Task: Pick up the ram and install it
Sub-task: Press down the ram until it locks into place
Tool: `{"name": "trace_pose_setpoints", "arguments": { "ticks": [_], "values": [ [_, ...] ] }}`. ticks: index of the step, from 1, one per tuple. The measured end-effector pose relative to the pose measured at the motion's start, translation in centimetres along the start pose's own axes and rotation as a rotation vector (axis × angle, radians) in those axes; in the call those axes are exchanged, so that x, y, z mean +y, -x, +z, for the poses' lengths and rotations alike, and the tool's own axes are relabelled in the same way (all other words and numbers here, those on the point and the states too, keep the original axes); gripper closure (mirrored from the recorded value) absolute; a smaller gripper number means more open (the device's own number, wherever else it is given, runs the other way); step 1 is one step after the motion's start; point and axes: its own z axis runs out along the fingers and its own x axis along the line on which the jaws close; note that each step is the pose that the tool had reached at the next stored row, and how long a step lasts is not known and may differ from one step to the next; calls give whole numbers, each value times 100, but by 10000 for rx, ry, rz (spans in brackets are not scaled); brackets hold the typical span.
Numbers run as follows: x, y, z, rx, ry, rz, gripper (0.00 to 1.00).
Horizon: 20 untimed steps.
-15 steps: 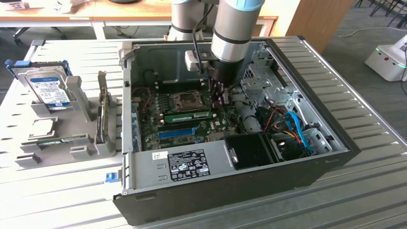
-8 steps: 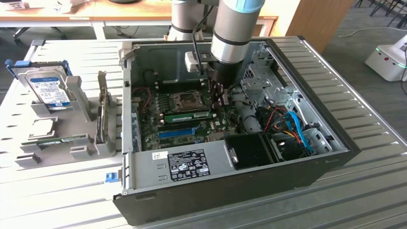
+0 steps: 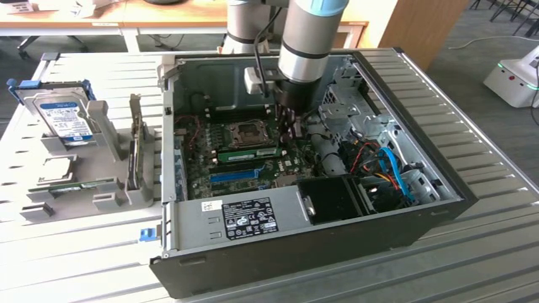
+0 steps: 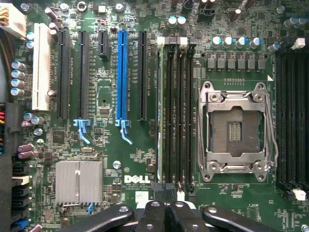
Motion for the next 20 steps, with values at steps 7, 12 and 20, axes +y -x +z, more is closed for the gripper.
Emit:
{"name": "trace_pose_setpoints", "arguments": {
  "ticks": [7, 12, 20],
  "values": [
    [0, 8, 7, -1, -1, 0, 90],
    [-1, 7, 33, 3, 0, -1, 90],
    [-1, 7, 42, 0, -1, 0, 90]
  ]
}}
